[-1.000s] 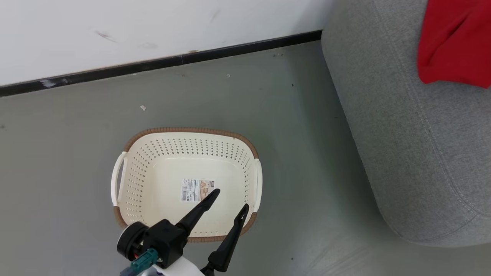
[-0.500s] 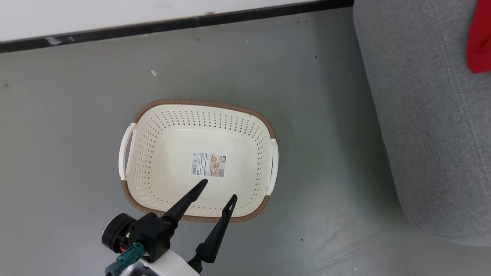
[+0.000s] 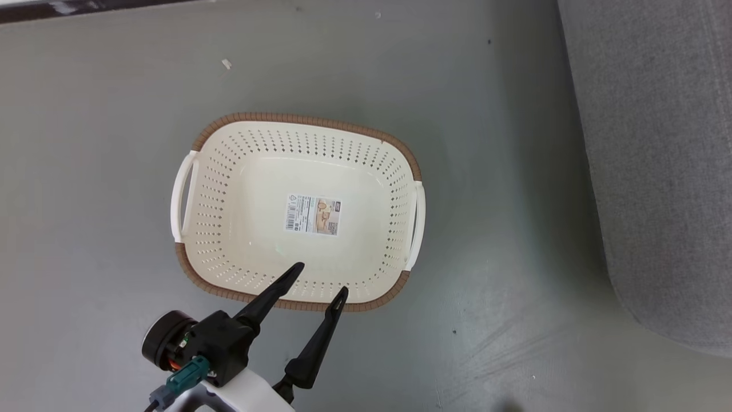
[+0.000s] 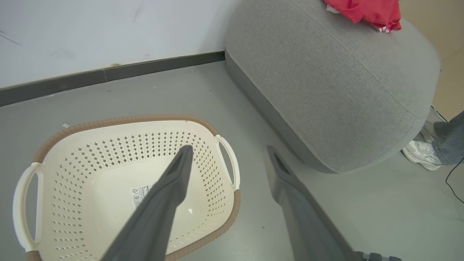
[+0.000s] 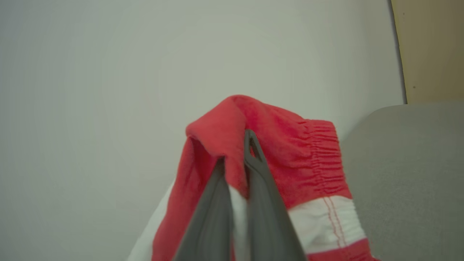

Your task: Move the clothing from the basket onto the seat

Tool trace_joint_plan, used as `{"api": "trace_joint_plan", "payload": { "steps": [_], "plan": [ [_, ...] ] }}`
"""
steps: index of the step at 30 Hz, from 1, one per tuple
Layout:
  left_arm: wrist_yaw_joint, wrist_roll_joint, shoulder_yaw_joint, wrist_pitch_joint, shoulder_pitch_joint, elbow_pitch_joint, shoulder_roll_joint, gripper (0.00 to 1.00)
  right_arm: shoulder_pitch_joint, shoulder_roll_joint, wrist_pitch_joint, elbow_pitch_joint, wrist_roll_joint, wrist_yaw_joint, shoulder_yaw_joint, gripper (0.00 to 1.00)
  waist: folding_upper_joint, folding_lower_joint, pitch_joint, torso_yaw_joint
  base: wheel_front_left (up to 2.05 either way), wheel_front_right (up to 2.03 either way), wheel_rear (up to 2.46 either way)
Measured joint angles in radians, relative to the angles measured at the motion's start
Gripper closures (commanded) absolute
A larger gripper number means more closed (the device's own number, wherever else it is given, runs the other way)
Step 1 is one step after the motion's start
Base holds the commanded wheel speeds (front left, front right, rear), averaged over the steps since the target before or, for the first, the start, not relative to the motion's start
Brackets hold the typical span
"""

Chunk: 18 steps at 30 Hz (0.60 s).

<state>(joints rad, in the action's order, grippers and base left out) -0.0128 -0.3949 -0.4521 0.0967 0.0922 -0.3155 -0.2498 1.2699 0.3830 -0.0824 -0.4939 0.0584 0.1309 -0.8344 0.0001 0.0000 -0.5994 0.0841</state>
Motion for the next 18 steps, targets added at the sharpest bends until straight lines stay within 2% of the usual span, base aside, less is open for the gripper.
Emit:
{"api": "trace_joint_plan", "payload": {
  "steps": [9, 17, 18],
  "plan": [
    [0.0, 0.002, 0.004, 0.016, 0.019, -0.02, -0.012, 0.0, -0.083, -0.063, 0.0, -0.061, -0.044, 0.0, -0.062, 1.0, 0.0, 0.0, -0.07, 0.007, 0.0, 0.0, 0.0],
    [-0.003, 0.012, 0.025, 0.015, 0.072, -0.035, -0.012, 0.0, -0.137, -0.145, -0.034, -0.108, -0.04, 0.0, -0.016, 1.0, 0.0, 0.0, -0.123, 0.025, 0.0, 0.0, 0.0],
    [-0.003, 0.014, 0.03, 0.011, 0.077, -0.038, -0.012, 0.0, -0.141, -0.145, -0.039, -0.117, -0.04, 0.0, -0.019, 0.96, 0.0, 0.0, -0.128, 0.029, 0.0, 0.0, 0.0]
  ]
}}
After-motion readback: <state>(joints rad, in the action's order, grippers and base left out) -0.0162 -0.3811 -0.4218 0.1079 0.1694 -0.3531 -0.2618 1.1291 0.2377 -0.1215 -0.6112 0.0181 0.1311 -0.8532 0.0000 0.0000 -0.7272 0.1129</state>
